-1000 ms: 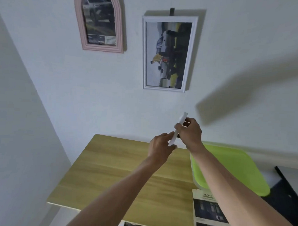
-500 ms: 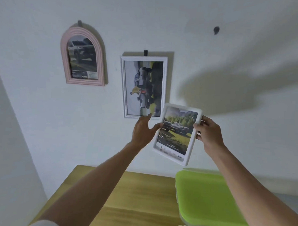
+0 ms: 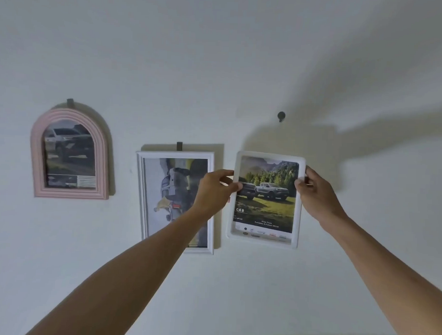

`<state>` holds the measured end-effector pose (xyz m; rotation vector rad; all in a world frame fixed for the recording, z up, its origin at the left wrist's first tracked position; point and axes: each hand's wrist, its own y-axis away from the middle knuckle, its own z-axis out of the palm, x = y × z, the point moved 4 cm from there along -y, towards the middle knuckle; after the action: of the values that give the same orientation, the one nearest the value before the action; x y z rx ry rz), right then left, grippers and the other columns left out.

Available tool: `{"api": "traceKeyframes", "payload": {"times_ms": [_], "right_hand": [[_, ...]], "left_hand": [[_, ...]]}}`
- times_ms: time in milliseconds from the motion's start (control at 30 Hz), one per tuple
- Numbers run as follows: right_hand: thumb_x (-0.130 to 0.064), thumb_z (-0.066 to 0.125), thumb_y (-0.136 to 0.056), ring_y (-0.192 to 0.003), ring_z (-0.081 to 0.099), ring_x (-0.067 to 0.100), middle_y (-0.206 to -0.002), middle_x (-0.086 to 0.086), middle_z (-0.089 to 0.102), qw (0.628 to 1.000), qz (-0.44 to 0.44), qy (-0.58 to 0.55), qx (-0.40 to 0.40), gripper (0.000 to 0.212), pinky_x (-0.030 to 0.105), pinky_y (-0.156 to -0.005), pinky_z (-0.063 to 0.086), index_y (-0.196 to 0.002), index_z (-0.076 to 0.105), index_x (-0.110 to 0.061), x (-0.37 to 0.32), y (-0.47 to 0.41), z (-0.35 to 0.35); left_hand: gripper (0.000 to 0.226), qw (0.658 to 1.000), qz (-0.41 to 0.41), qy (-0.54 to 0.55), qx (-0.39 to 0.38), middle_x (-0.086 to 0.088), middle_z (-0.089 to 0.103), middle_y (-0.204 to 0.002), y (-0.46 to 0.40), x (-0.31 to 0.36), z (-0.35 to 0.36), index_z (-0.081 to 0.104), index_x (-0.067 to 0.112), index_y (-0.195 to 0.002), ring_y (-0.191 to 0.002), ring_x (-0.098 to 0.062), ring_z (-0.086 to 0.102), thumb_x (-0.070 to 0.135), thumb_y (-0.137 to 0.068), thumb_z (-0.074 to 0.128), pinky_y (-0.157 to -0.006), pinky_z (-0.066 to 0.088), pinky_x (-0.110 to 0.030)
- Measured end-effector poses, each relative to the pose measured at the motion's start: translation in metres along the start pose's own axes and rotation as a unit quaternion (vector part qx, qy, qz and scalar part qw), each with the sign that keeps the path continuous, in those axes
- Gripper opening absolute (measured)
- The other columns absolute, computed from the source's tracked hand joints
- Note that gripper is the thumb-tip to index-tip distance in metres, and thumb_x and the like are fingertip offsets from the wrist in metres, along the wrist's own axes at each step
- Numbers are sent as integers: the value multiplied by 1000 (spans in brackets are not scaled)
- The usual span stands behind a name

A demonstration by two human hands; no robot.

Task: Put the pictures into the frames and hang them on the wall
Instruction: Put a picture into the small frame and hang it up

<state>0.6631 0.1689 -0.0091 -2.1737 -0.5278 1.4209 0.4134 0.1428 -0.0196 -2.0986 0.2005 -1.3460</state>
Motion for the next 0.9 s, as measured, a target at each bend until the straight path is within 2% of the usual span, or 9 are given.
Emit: {"api": "traceKeyframes", "payload": {"times_ms": [100,200,400,500,567,667,733,800,900], "right_hand": [[-17,47,-103,-81,57,23,-98,16,62,998,-27,45,-26,20,25,-65,44,-119,57,-20,-5,-27,-16],[-15,52,-100,-88,62,31,-95,11,64,998,-49,39,3,20,27,-64,45,-116,61,-22,-8,-56,-34],[-18,69,-91,-89,66,21,-95,-7,65,996,-63,-2,58,39,43,-85,56,-130,61,-23,-4,-102,-51],[-19,72,-90,-82,64,10,-92,-11,63,994,-70,-22,77,45,34,-80,53,-131,56,-23,-1,-114,-54],[-18,72,-90,-80,62,6,-90,-11,62,993,-78,-24,84,45,25,-75,47,-130,54,-24,1,-117,-52],[-17,73,-89,-81,64,9,-88,-11,63,993,-76,-26,86,43,25,-77,47,-128,56,-23,7,-122,-47],[-16,72,-89,-79,62,1,-88,-11,63,993,-75,-29,91,42,22,-75,45,-127,56,-23,12,-124,-45],[-15,72,-90,-78,61,-2,-88,-12,64,991,-79,-27,100,41,21,-76,45,-127,58,-23,13,-126,-44],[-16,73,-88,-80,65,10,-85,-13,65,989,-89,-6,117,39,31,-83,51,-124,60,-24,16,-129,-43]], "left_hand": [[39,999,26,-23,14,9,68,-82,-23,21,11,64,15,-121,-67,-25,71,27,-85,75,-64,61,-33],[40,997,57,-39,39,4,69,-82,-45,40,24,60,20,-125,-65,-22,69,29,-88,70,-63,60,-37],[39,980,97,-137,102,6,70,-73,-83,62,37,59,26,-129,-60,-15,64,34,-91,63,-65,58,-37],[38,976,100,-164,107,1,69,-66,-92,64,44,62,23,-128,-58,-15,64,28,-91,64,-67,55,-31],[36,972,97,-182,109,-7,70,-69,-95,63,47,63,18,-127,-66,-19,65,24,-92,63,-63,48,-23],[19,965,97,-217,111,-11,67,-75,-98,60,50,68,11,-106,-74,-26,62,22,-92,63,-63,44,-30],[15,957,110,-243,113,-8,63,-73,-101,58,51,65,10,-99,-71,-23,58,23,-92,62,-61,40,-29],[18,949,129,-265,112,-5,62,-71,-105,58,53,63,12,-106,-70,-22,57,25,-92,62,-62,43,-30],[28,939,140,-293,116,-4,61,-72,-111,56,55,59,17,-119,-69,-21,56,28,-93,60,-66,50,-35]]}}
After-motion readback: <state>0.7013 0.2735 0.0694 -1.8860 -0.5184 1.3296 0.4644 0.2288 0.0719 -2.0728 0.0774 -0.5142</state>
